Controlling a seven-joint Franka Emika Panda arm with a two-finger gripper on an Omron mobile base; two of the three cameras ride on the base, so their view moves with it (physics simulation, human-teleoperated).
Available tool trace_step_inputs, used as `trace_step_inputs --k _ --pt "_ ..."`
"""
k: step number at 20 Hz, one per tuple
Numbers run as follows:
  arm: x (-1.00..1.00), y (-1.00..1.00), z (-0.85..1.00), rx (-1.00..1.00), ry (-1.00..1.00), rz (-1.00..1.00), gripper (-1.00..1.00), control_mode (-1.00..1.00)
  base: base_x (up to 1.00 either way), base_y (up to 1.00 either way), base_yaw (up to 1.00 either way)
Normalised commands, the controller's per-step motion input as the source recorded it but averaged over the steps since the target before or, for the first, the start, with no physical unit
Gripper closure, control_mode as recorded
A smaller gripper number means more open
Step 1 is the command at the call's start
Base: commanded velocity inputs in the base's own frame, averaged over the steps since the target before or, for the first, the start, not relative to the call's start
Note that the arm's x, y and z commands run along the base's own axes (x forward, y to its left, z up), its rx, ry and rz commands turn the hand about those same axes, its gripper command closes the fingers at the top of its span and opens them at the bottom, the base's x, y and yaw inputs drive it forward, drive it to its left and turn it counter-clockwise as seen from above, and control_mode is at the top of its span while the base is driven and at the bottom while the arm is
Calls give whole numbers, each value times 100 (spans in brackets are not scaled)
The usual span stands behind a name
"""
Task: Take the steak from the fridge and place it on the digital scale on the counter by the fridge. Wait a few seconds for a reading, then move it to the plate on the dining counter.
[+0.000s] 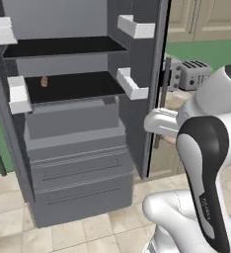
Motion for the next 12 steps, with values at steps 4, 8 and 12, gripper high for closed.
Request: trace_step_inputs --k 4,8,12 --pt "0 0 0 0 0 0 100 100 2 -99 -23" --pt "0 0 0 0 0 0 100 100 12 -100 -22" --pt "0 0 0 0 0 0 100 100 22 -100 -18"
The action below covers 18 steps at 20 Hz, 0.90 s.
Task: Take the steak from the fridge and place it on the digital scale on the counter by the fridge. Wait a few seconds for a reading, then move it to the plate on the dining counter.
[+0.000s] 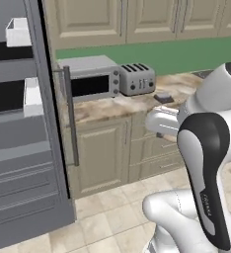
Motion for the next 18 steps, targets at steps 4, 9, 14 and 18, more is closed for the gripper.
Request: trace_step_inputs --k 4,9,14,18 --pt "0 0 0 0 0 0 100 100 37 -100 -13" --pt "0 0 0 0 0 0 100 100 57 -100 -2" --pt "0 0 0 0 0 0 100 100 74 -97 3" --pt "0 0 0 0 0 0 100 100 82 -84 15"
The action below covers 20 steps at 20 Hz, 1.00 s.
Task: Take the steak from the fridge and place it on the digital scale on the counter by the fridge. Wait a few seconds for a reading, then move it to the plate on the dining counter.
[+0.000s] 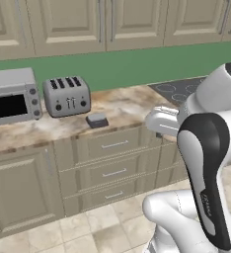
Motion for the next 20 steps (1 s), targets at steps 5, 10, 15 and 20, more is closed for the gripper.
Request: trace_step_inputs --k 5,10,15,20 --pt "0 0 0 0 0 0 100 100 78 -74 23" --pt "0 0 0 0 0 0 100 100 68 -56 24" --pt "0 0 0 0 0 0 100 100 61 -26 26" --pt "0 0 0 0 0 0 100 100 59 -9 28"
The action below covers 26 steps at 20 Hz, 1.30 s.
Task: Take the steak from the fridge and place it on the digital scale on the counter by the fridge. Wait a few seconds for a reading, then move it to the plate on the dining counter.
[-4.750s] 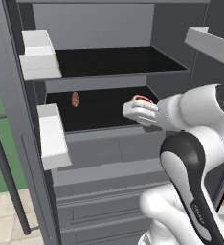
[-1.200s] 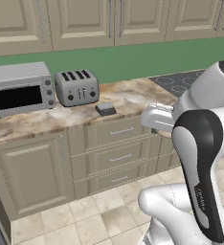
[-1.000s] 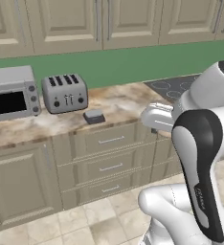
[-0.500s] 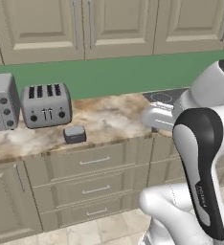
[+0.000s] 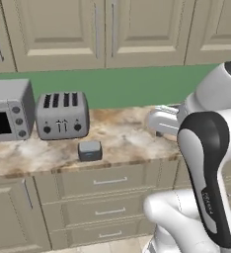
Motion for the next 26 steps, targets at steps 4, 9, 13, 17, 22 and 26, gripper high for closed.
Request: trace_step_inputs --k 4,9,13,17,22,26 --pt "0 0 0 0 0 0 100 100 60 -5 31" --pt "0 0 0 0 0 0 100 100 49 -8 34" --pt "8 -2 -9 0 0 8 100 -100 31 0 25" --pt "41 -23 -44 0 0 30 100 -100 0 0 0" --pt "62 -5 -61 -1 0 23 100 -100 0 0 0" --pt "62 1 -66 -6 0 11 100 -100 0 0 0"
